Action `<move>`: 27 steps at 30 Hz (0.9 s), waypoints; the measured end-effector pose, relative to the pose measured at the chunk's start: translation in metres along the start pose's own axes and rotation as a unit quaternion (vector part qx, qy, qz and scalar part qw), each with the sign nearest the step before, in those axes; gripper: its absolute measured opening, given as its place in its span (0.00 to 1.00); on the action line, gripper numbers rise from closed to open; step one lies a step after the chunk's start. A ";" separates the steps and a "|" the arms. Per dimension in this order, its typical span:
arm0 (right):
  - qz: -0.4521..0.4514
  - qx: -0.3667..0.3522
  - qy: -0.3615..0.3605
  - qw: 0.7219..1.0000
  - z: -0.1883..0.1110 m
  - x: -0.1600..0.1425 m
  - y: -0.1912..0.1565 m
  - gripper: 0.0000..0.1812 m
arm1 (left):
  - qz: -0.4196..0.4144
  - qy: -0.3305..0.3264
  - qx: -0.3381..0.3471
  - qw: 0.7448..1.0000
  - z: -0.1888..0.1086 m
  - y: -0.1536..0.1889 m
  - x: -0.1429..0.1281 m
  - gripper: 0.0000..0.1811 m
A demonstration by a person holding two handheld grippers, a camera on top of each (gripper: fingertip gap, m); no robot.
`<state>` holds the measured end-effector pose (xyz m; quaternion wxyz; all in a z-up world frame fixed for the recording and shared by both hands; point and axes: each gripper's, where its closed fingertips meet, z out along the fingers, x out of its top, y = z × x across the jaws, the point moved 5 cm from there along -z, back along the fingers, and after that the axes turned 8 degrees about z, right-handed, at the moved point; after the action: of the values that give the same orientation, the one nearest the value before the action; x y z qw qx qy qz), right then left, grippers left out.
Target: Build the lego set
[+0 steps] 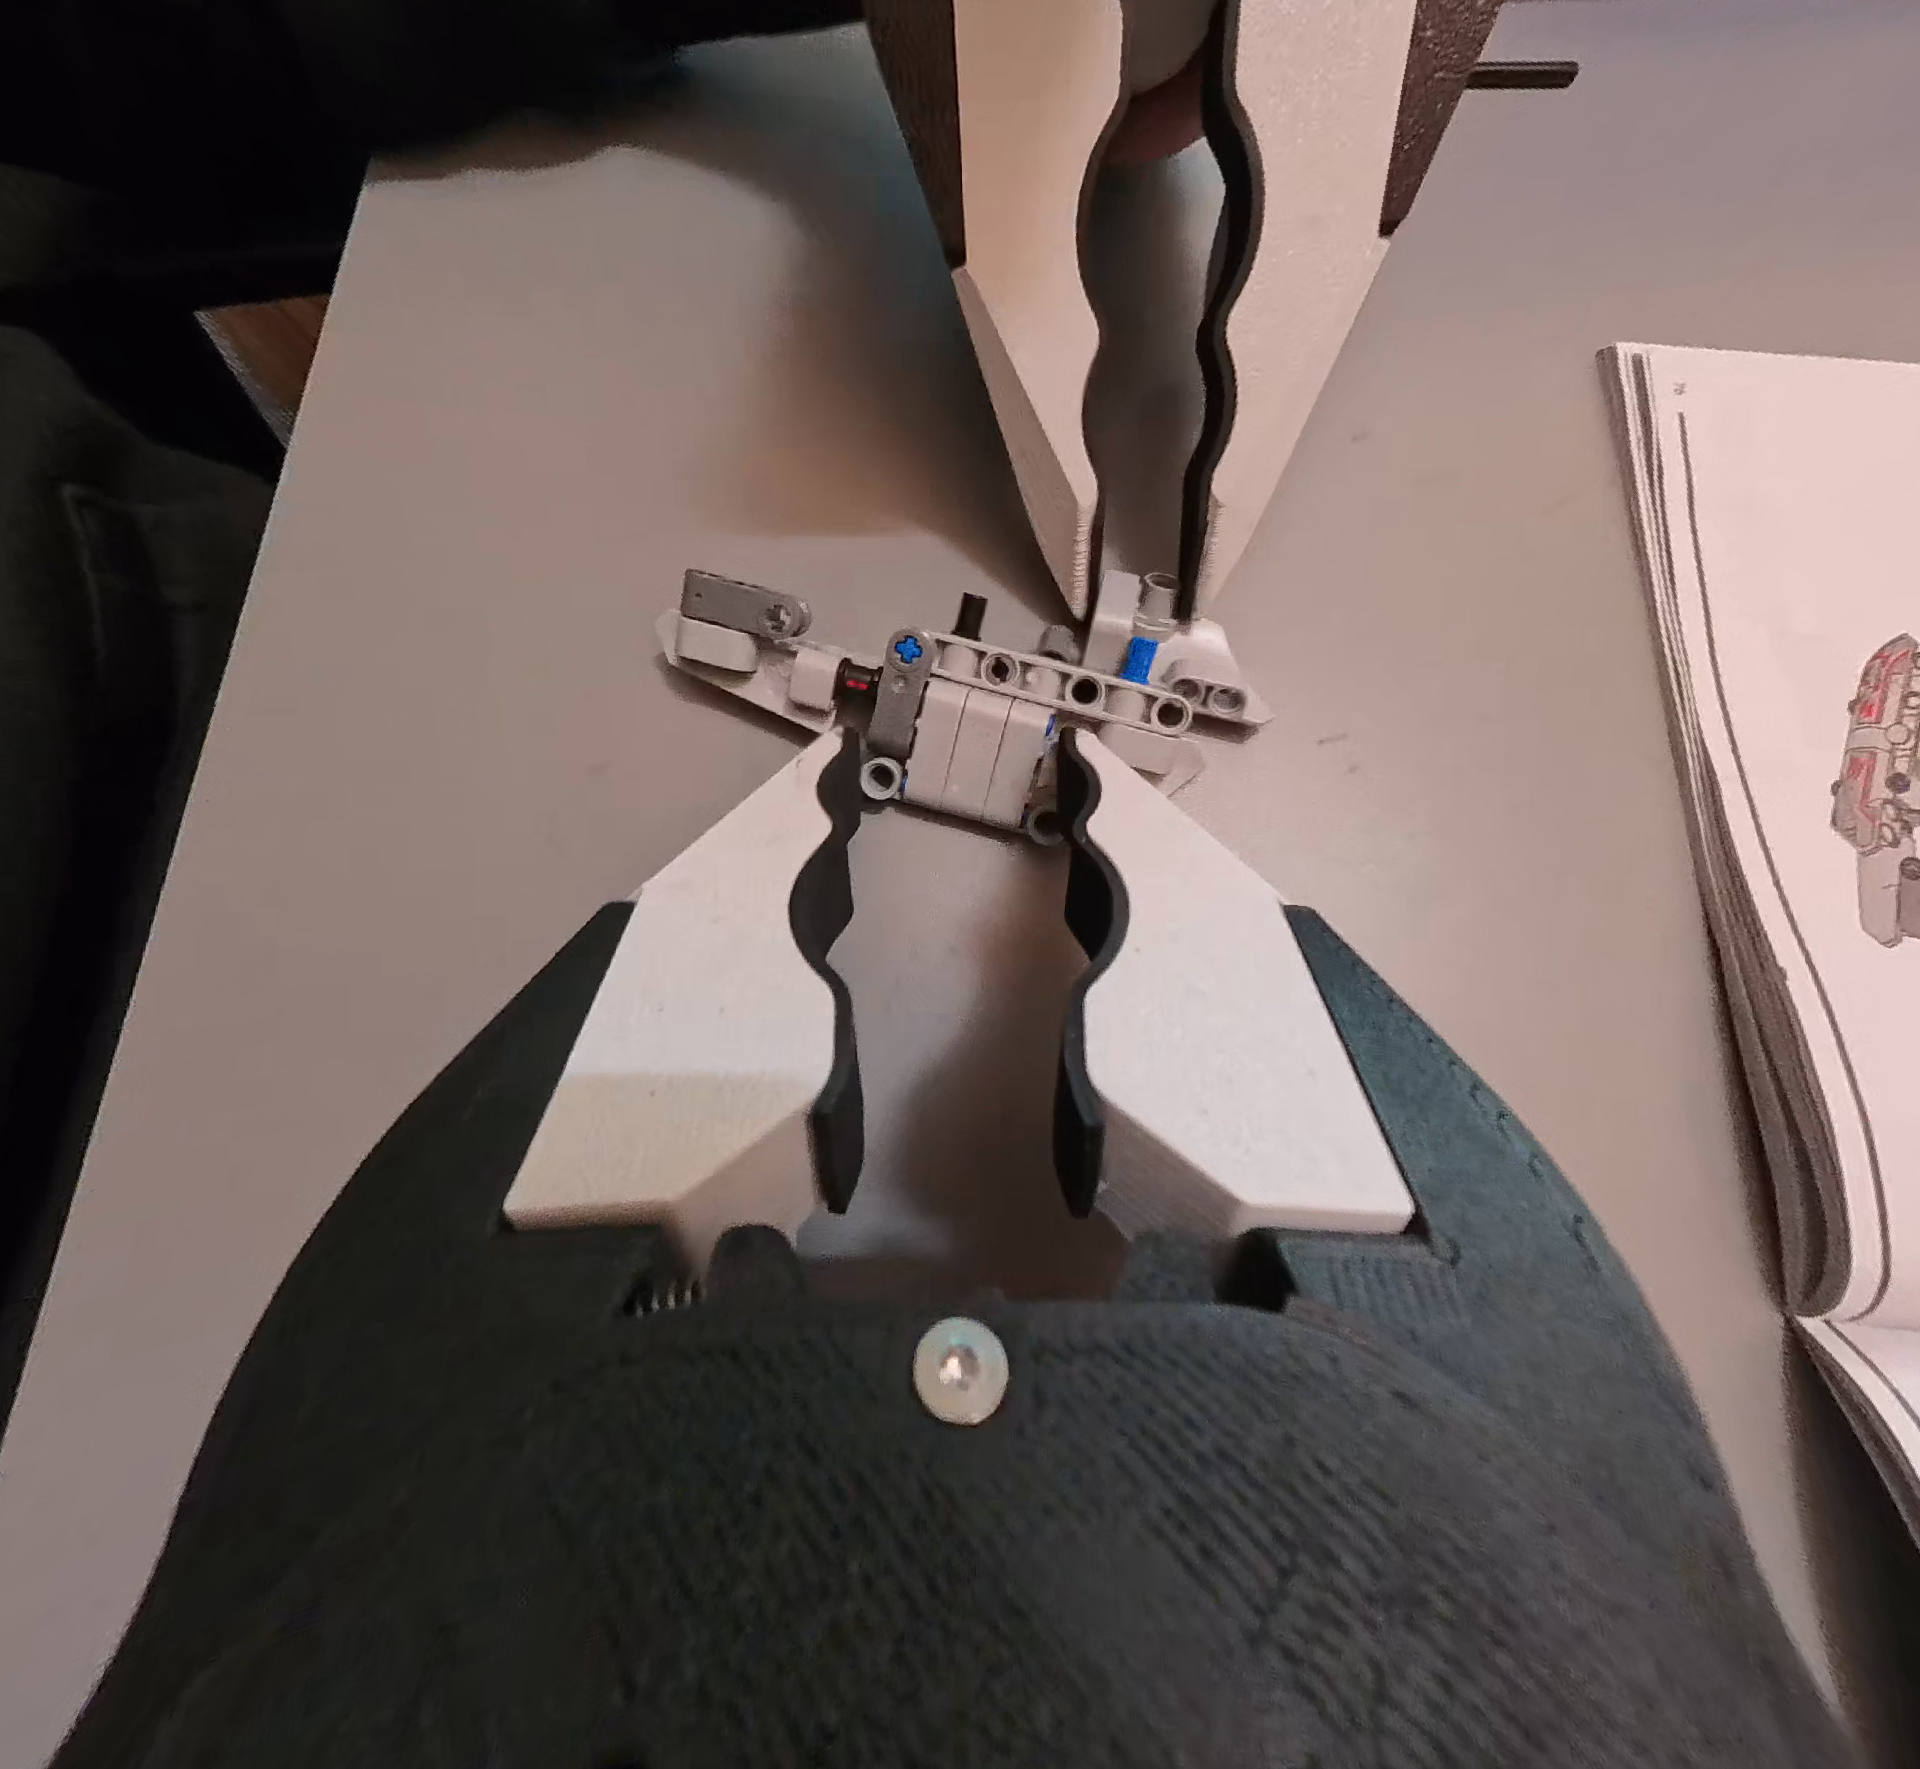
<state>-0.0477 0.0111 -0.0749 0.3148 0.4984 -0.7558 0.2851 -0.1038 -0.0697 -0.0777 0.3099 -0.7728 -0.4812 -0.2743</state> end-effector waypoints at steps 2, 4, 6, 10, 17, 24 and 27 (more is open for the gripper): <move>-0.003 -0.003 -0.002 1.000 0.000 0.000 0.000 0.20 | 0.018 -0.011 0.019 1.000 -0.002 0.002 0.000 0.08; 0.005 0.004 -0.003 1.000 0.001 0.000 0.001 0.20 | 0.042 -0.042 0.029 0.998 -0.006 0.005 0.003 0.08; 0.012 0.013 -0.003 1.000 0.000 0.000 0.001 0.19 | 0.077 -0.092 0.035 0.992 -0.012 0.007 0.007 0.07; 0.010 0.017 -0.005 1.000 0.001 0.000 0.002 0.19 | 0.140 -0.175 -0.001 0.975 -0.018 0.012 0.017 0.07; 0.011 0.025 -0.006 1.000 0.001 -0.001 0.002 0.18 | 0.206 -0.257 -0.029 0.944 -0.015 0.008 0.027 0.07; 0.012 0.025 -0.006 1.000 0.001 -0.001 0.002 0.18 | 0.233 -0.277 -0.044 0.931 -0.012 0.014 0.037 0.07; 0.012 0.025 -0.006 1.000 0.001 -0.001 0.003 0.18 | 0.226 -0.259 -0.058 0.937 -0.015 0.014 0.036 0.07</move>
<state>-0.0500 0.0117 -0.0761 0.2943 0.4989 -0.7562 0.3045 -0.0787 -0.0655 -0.0449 0.1830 -0.9221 -0.3407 -0.0142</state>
